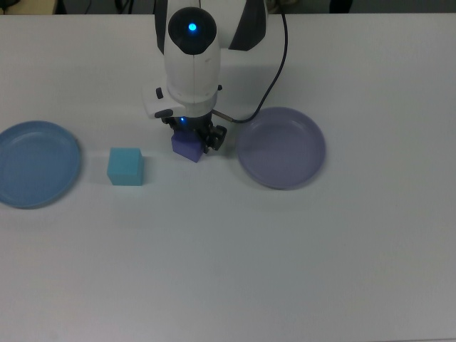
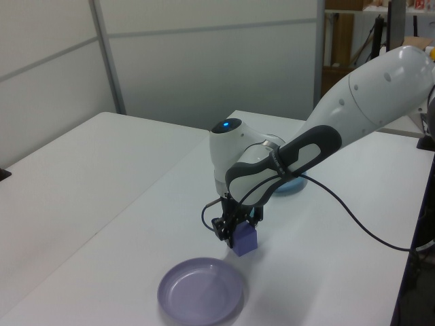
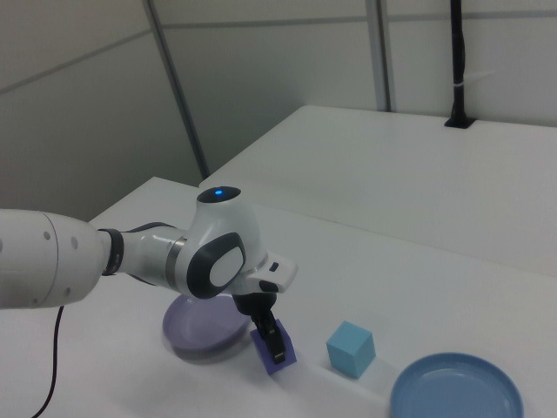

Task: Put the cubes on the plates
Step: 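Close the gripper on the purple cube, then carry the purple cube over the lavender plate and lower it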

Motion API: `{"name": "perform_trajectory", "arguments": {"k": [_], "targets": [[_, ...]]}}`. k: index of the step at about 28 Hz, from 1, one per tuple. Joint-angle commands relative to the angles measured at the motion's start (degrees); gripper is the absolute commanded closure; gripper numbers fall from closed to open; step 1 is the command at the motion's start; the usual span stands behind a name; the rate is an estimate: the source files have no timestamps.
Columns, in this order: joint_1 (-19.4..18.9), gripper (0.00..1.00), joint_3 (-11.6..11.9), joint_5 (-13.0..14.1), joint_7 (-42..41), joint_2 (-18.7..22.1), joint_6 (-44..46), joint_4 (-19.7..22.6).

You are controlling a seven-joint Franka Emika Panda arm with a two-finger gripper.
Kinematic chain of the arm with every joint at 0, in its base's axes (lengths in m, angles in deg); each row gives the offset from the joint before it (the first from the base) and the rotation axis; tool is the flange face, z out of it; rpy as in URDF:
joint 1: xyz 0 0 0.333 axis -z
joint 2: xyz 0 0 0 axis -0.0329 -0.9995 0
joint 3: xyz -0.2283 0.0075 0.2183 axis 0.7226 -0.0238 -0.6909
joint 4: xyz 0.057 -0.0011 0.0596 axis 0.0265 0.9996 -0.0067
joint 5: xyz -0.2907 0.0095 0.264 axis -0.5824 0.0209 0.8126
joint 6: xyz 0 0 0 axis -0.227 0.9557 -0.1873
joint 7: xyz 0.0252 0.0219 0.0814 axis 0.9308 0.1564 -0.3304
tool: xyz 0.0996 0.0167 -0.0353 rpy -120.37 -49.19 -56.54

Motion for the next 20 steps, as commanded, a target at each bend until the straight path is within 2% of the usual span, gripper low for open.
{"name": "perform_trajectory", "arguments": {"k": [1, 3, 5, 8, 14, 20], "targets": [[-0.23, 1.0, 0.49, -1.2, -1.52, 2.25, 0.47, 0.05], [-0.23, 1.0, 0.49, -1.2, -3.88, 4.0, 1.87, -0.03], [-0.5, 1.0, 0.49, -1.2, -9.68, 6.29, 5.73, -0.82], [-0.76, 1.0, 0.14, -0.93, -14.69, 7.43, 9.52, -2.49], [-4.45, 0.99, -2.15, -1.54, -18.75, 6.39, 10.15, -4.86], [-6.82, 0.97, -6.71, -3.04, -19.72, 4.01, 9.79, -6.8]]}}
